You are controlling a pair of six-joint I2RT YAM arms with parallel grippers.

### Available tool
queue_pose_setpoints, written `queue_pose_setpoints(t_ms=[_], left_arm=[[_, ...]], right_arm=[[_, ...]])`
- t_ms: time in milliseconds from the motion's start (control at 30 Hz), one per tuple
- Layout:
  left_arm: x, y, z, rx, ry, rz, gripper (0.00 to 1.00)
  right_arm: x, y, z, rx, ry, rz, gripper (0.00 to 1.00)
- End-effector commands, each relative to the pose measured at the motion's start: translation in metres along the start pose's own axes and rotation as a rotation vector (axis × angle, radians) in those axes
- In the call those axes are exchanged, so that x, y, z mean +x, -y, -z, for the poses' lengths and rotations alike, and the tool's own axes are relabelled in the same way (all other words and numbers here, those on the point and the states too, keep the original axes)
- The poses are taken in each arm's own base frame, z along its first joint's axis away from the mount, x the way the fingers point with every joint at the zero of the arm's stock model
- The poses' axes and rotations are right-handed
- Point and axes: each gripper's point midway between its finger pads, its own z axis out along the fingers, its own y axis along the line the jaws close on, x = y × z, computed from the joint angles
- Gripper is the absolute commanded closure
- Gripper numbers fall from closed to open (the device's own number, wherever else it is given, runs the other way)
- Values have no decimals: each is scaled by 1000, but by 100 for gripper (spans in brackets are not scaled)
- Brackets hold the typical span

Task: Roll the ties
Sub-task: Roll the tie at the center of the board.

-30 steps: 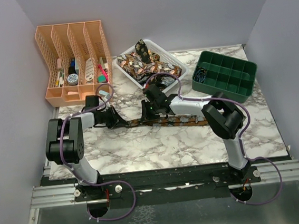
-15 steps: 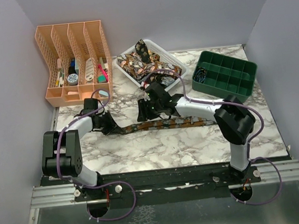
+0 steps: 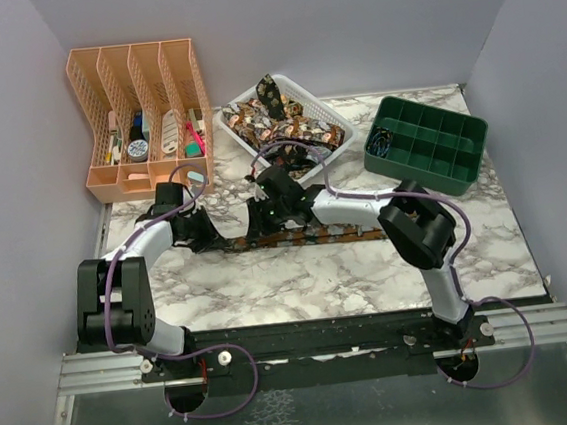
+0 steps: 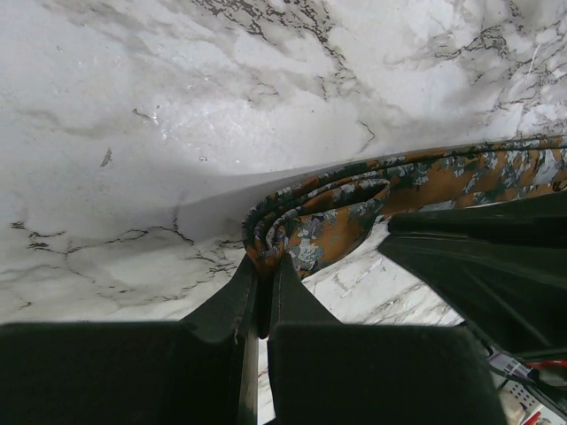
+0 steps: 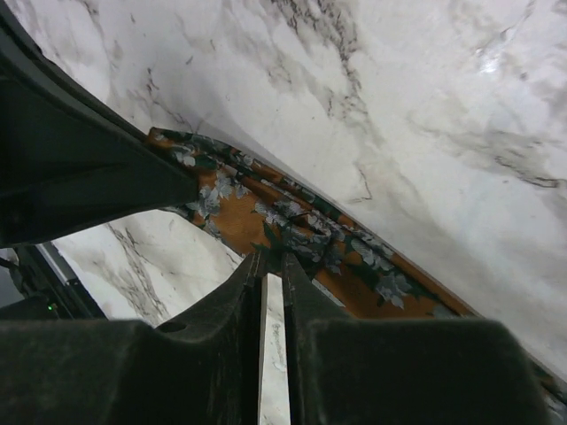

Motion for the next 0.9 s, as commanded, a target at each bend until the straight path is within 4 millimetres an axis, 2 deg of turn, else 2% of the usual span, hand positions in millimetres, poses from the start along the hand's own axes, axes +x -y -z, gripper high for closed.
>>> queue_pose_setpoints(t_ms=[0, 167, 233, 300, 333, 400, 467, 633, 867], left_arm=[[-7, 1, 8, -20, 20, -52, 100], [-7, 2, 8, -16, 19, -55, 99], [-8, 3, 8, -14, 24, -54, 92], [-9, 3, 9, -12, 28, -50, 72], [-9, 4, 9, -8, 29, -49, 67], [-9, 6, 11, -4, 37, -43, 51], [-10, 6, 12, -4, 49, -42, 40], [-4, 0, 10, -20, 45, -15, 30], [4, 5, 15, 46, 74, -12, 13]], right_arm=[[8, -2, -13, 5, -41, -10, 83], [19, 17, -22, 89, -80, -27, 83], [30, 27, -25, 127, -115, -50, 85], [40, 32, -26, 142, -131, -72, 86], [43, 34, -26, 145, -135, -86, 86], [48, 36, -26, 147, -141, -108, 87], [52, 38, -26, 157, -146, -143, 87], [62, 44, -29, 175, -170, -176, 87], [69, 47, -28, 179, -186, -192, 88]])
